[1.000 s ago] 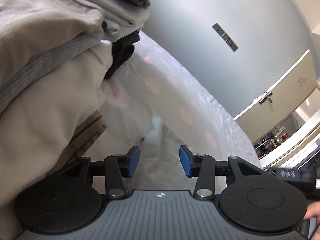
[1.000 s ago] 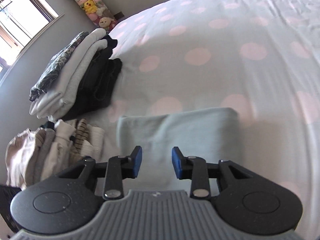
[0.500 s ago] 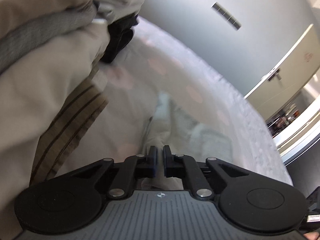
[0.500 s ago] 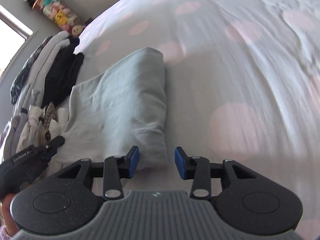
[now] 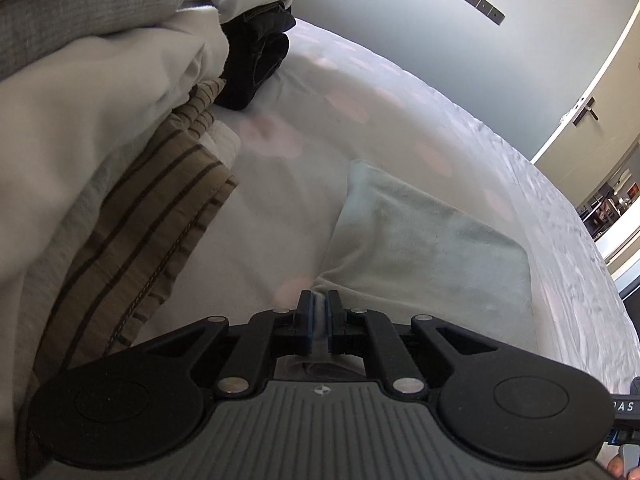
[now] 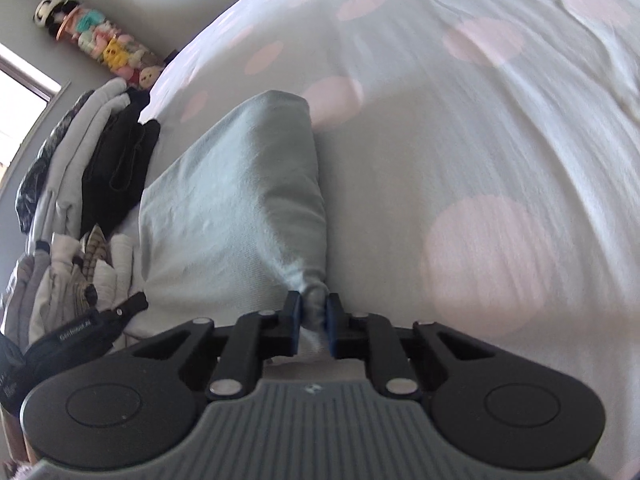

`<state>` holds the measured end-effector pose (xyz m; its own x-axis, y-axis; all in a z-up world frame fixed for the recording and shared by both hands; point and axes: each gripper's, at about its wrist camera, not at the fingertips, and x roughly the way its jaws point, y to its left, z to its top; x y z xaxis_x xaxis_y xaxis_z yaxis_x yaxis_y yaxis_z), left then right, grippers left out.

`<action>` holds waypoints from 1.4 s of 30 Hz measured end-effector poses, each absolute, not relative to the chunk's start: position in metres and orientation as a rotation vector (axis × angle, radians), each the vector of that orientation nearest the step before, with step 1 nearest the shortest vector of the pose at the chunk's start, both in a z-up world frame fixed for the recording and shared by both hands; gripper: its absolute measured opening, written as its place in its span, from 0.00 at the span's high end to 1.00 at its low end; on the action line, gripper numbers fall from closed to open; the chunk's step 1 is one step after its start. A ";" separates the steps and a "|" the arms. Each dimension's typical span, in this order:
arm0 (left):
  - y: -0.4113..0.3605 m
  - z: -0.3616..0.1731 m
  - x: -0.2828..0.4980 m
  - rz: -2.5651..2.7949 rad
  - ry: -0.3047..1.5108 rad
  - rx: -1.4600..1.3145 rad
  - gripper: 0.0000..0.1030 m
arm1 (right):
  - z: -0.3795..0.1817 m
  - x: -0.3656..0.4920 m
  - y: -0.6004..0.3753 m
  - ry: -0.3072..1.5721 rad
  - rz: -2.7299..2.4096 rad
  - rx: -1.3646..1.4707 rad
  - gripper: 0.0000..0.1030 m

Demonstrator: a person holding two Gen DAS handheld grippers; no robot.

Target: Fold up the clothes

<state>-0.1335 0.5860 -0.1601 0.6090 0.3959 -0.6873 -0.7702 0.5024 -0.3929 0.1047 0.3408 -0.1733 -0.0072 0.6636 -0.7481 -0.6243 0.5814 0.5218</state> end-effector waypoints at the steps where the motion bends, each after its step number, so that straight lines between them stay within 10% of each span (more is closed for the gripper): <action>1: 0.586 -0.158 -0.135 0.759 0.560 -0.748 0.86 | -0.171 0.104 0.341 1.190 1.020 0.014 0.85; 11: 0.572 -0.129 -0.144 0.766 0.376 -0.650 0.72 | -0.151 0.123 0.332 1.071 1.051 0.027 0.59; 29: 0.576 -0.166 -0.109 0.746 0.535 -0.675 0.74 | -0.197 0.154 0.377 1.161 1.072 0.171 0.46; 37: 0.579 -0.166 -0.111 0.735 0.528 -0.700 0.76 | -0.200 0.152 0.379 1.215 1.089 0.287 0.81; 42: 0.581 -0.166 -0.114 0.705 0.520 -0.732 0.79 | -0.185 0.150 0.368 1.218 1.075 0.318 0.85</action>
<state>-0.1141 0.5806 -0.1661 0.6562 0.3912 -0.6452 -0.7321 0.5373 -0.4187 0.1500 0.3680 -0.1846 -0.0443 0.8001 -0.5982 -0.4939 0.5030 0.7093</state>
